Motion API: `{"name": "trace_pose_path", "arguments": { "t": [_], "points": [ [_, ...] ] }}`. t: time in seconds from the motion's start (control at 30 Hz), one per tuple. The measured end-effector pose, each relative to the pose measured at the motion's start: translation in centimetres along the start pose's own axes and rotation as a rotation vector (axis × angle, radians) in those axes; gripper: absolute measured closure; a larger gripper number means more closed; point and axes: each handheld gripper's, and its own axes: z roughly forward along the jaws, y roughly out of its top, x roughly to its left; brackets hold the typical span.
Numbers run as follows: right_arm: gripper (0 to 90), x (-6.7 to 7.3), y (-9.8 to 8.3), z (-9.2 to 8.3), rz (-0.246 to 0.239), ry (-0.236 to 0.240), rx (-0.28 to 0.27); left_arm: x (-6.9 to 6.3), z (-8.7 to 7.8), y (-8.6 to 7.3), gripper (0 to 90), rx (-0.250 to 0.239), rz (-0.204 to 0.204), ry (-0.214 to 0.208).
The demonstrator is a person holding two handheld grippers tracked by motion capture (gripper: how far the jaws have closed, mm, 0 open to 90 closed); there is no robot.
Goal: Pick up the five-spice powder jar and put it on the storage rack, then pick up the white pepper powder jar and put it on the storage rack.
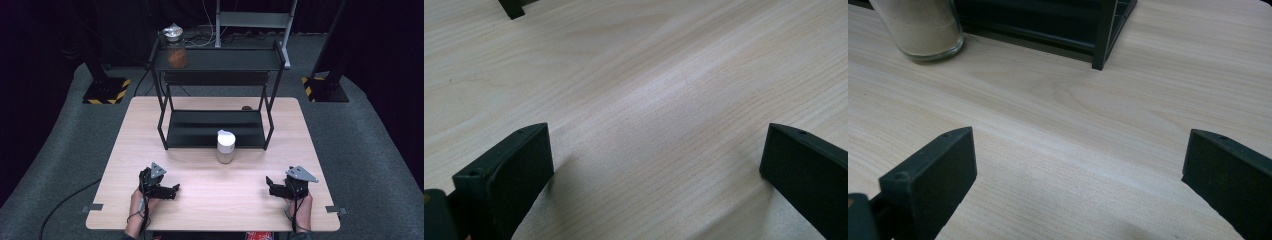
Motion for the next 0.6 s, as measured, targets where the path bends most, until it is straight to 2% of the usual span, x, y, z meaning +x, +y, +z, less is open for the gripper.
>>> {"name": "trace_pose_path", "arguments": {
  "t": [0.1, 0.2, 0.47, 0.6],
  "points": [
    [0.0, 0.12, 0.0, 0.0, -0.001, -0.007, 0.0, -0.12, -0.01, -0.05, 0.1, -0.003, 0.002, 0.004],
    [0.0, 0.26, 0.14, 0.08, -0.003, -0.012, 0.007, 0.57, 0.12, 0.18, 0.1, 0.011, -0.022, -0.02],
    [0.2, 0.32, 0.33, 0.14, -0.003, -0.017, 0.019, 0.56, 0.12, 0.17, 0.2, 0.01, -0.022, -0.017],
    [0.1, 0.89, 0.62, 0.27, -0.018, -0.04, 0.037, 0.51, 0.12, 0.15, 0.1, 0.008, -0.022, -0.016]
  ]
}}
